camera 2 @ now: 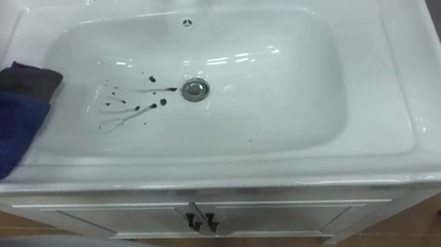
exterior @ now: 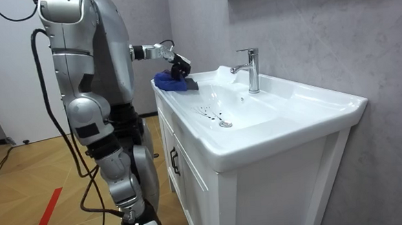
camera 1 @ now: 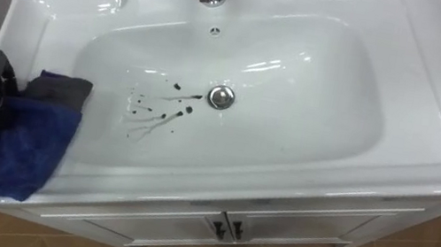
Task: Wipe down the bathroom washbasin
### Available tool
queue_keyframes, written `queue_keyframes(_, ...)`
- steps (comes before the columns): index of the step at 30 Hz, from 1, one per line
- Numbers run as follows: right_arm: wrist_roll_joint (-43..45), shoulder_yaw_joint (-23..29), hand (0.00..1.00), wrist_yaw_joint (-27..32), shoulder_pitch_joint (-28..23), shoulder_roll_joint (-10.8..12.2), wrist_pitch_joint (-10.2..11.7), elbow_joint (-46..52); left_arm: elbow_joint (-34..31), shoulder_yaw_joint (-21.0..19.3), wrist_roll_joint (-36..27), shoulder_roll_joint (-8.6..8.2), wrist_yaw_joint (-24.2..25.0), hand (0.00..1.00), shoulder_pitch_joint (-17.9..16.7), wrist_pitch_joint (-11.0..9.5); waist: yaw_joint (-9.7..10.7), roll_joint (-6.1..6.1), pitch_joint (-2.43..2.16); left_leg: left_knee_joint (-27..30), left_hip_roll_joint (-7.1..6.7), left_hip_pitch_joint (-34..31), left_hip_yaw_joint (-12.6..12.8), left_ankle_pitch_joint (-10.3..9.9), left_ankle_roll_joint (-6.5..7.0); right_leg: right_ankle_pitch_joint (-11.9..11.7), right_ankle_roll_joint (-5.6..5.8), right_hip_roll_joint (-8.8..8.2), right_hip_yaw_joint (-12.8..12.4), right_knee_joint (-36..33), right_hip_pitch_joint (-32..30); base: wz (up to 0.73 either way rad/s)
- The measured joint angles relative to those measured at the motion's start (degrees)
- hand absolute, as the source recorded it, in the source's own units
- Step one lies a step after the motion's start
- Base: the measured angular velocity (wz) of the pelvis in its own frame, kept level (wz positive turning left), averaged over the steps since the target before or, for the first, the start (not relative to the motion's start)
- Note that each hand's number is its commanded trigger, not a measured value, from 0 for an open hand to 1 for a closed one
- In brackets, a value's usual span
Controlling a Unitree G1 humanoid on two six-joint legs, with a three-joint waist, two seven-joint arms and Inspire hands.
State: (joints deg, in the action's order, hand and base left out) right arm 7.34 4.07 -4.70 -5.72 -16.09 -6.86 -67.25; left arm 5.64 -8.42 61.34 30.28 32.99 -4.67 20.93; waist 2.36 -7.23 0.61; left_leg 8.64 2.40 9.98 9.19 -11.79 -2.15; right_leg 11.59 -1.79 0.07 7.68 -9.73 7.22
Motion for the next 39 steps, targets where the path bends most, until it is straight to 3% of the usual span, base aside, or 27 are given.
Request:
queue_keyframes(11, -0.1, 0.0, 0.00, 0.4, 0.1, 0.0, 0.1, 0.0, 0.9, 1.8, 4.4, -0.67, 0.0, 1.00, -0.8, -0.2, 0.7, -0.46, -0.28, 0.2, -0.01, 0.2, 0.2, 0.0, 0.00, 0.0, -0.02, 0.14, -1.1, -0.1, 0.0, -0.03)
queue_keyframes(16, -2.5, -0.3, 0.00, 1.1, 0.8, 0.0, 1.4, -1.3, 1.1, 4.2, 8.1, -0.69, -3.3, 1.00, -1.5, -1.4, 0.7, -0.38, -0.27, 0.2, -0.02, 0.3, -0.1, 0.0, 0.00, 0.0, -0.02, 0.15, -1.1, 0.0, -0.2, 0.00)
queue_keyframes(22, -5.2, -0.5, 0.00, 3.0, 0.5, 0.0, 2.5, -1.4, -0.7, 4.1, 8.7, -1.69, -13.6, 1.00, -5.5, -3.6, 0.5, 0.28, -0.21, 0.1, 0.03, -0.2, 0.1, 0.0, 0.00, 0.0, -0.08, 0.16, -0.5, 0.0, -0.5, 0.05)
queue_keyframes(27, -8.0, -1.3, 0.00, 4.5, 0.1, 0.4, 4.5, -1.5, -1.6, 4.0, 12.2, -5.27, -26.2, 1.00, -7.2, -5.5, -0.7, 2.50, -0.34, 0.1, 0.12, -0.3, 0.1, 0.0, 0.00, 0.1, -0.09, 0.22, 0.3, 0.1, -0.5, 0.10)
queue_keyframes(30, -8.7, -1.7, 0.00, 4.6, 0.2, 0.6, 6.1, -1.5, -0.1, 4.0, 13.7, -6.85, -33.2, 1.00, -7.3, -6.8, -1.3, 3.21, -0.31, 0.1, 0.11, -0.2, 0.1, 0.0, 0.00, 0.0, -0.09, 0.22, 0.4, 0.1, -0.3, 0.08)
queue_keyframes(39, -10.0, -2.9, 0.00, 3.0, -0.2, 1.4, 6.8, -1.9, 5.3, 4.2, 14.7, -9.01, -45.9, 1.00, -7.5, -8.3, -0.8, 3.23, -0.31, 0.1, 0.08, -0.1, 0.0, 0.0, 0.00, -0.2, 0.01, 0.20, 0.4, 0.1, -0.2, 0.00)
